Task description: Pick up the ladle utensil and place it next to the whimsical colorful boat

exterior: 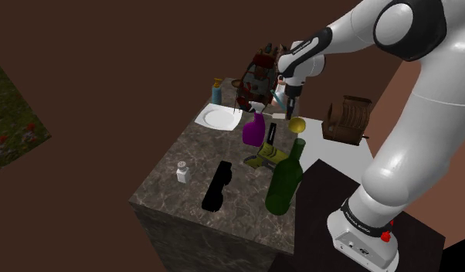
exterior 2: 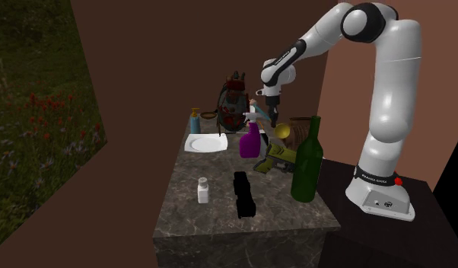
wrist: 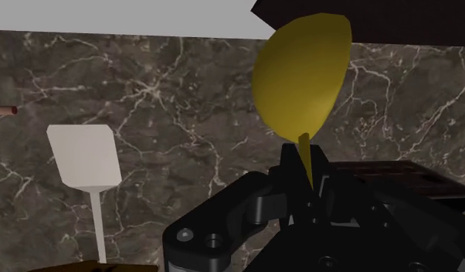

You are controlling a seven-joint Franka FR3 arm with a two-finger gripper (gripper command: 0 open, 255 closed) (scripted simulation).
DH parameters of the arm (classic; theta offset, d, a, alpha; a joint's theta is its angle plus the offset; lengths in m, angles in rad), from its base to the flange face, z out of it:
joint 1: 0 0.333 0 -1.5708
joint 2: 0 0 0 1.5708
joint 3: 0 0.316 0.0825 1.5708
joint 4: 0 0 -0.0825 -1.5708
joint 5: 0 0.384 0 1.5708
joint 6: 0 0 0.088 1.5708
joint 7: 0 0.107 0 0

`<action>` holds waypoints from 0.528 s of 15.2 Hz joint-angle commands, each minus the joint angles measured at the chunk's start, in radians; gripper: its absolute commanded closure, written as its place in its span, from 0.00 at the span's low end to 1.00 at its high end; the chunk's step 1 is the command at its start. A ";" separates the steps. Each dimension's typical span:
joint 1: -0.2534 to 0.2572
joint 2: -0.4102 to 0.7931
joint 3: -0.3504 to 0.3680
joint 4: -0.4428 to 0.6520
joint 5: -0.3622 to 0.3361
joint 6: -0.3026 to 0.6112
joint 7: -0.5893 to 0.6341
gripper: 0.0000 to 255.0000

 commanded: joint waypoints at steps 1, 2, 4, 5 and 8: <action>-0.001 0.017 0.001 -0.007 0.006 0.023 -0.004 1.00; -0.002 0.026 0.002 -0.010 0.009 0.035 -0.006 1.00; -0.003 0.044 0.004 -0.016 0.016 0.059 -0.011 1.00; -0.004 0.054 0.005 -0.019 0.019 0.071 -0.014 1.00; -0.006 0.083 0.009 -0.026 0.030 0.106 -0.021 1.00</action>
